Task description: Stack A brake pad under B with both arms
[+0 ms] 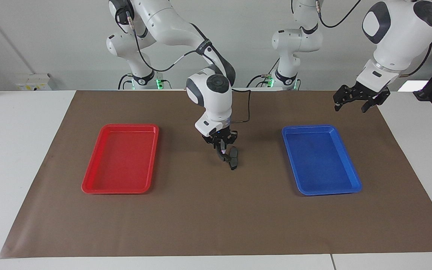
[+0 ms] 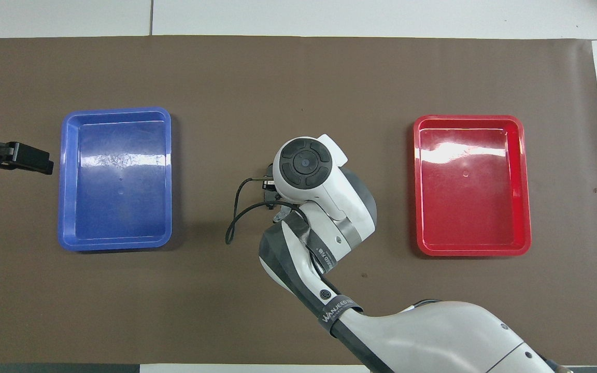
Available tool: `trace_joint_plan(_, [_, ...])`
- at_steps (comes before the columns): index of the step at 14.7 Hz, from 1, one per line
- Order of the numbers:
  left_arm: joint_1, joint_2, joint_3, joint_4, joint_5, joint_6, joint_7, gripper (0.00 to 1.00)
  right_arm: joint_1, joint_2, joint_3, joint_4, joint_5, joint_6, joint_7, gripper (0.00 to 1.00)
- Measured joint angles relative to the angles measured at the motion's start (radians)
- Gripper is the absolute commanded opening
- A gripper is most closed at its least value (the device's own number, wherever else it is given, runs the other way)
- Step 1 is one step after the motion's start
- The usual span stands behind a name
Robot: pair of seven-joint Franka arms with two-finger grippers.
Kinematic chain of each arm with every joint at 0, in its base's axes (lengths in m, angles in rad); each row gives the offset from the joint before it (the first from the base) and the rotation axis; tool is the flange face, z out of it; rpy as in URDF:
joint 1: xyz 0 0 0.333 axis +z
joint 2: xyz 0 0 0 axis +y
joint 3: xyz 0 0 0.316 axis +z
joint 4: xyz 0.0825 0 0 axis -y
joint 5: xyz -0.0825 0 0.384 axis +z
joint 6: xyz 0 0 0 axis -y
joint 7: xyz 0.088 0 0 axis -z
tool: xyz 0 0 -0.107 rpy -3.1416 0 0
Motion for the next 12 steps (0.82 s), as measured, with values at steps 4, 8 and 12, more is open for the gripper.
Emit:
trace_joint_plan(4, [0.016,0.008,0.0,0.0,0.0,-0.005,0.022,1.0,0.008,0.023,0.0,0.001,0.0,0.047,0.02,0.0])
trace_joint_plan(8, [0.024,0.009,0.0,0.0,0.0,-0.014,0.026,1.0,0.008,0.037,-0.001,0.0,0.0,0.074,0.024,0.0])
trace_joint_plan(12, [0.048,0.009,0.0,0.0,0.0,-0.018,0.059,1.0,0.008,0.052,-0.001,-0.009,0.0,0.11,0.024,0.0])
